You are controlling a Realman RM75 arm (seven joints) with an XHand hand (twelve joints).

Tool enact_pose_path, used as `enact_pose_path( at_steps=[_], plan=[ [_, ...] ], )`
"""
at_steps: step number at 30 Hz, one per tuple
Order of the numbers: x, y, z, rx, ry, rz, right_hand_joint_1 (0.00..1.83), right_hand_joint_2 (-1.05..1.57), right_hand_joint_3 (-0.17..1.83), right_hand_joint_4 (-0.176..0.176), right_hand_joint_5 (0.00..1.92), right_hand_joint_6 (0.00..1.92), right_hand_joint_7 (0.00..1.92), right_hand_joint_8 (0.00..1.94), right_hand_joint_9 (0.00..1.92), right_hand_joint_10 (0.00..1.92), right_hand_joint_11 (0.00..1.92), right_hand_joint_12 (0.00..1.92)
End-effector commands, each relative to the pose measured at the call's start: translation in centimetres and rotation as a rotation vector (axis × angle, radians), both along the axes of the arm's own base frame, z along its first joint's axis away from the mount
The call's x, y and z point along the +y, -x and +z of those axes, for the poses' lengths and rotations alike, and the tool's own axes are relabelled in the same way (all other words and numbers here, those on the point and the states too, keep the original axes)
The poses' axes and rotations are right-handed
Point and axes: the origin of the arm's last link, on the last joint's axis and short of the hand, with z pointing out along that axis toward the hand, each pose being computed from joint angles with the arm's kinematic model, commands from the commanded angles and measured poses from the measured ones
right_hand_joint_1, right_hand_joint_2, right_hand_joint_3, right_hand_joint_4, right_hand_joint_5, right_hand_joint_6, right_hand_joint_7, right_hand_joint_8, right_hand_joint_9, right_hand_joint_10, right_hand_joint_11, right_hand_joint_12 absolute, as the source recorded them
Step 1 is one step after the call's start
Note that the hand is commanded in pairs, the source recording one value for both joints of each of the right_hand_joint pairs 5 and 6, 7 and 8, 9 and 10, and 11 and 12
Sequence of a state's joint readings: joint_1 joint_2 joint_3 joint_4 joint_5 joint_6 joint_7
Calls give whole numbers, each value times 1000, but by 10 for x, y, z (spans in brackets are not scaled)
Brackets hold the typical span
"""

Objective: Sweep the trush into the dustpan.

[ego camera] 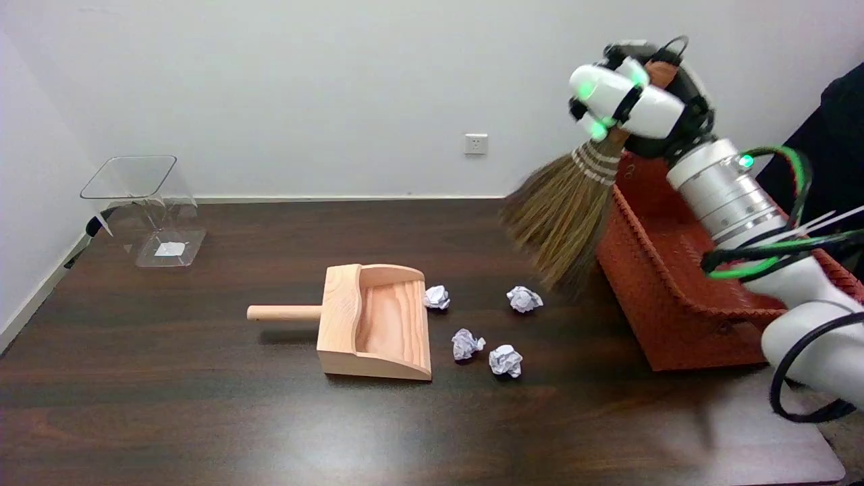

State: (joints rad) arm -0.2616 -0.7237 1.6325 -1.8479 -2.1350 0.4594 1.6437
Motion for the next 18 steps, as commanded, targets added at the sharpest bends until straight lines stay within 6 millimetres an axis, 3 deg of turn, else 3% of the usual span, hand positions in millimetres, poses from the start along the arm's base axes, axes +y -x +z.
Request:
enact_pose_path(
  at_steps=[1,11,18],
  plan=[
    [5,80,-65,26,-118,-205,1344,1571,409,0,1920,1920,1920,1920,1920,1920,1807,1807],
    [8,92,-103,335,-129,-220,1349,1571,426,0,1920,1920,1920,1920,1920,1920,1802,1802],
    [12,105,-132,411,-116,-225,1362,1571,455,0,1920,1920,1920,1920,1920,1920,1797,1797]
  ],
)
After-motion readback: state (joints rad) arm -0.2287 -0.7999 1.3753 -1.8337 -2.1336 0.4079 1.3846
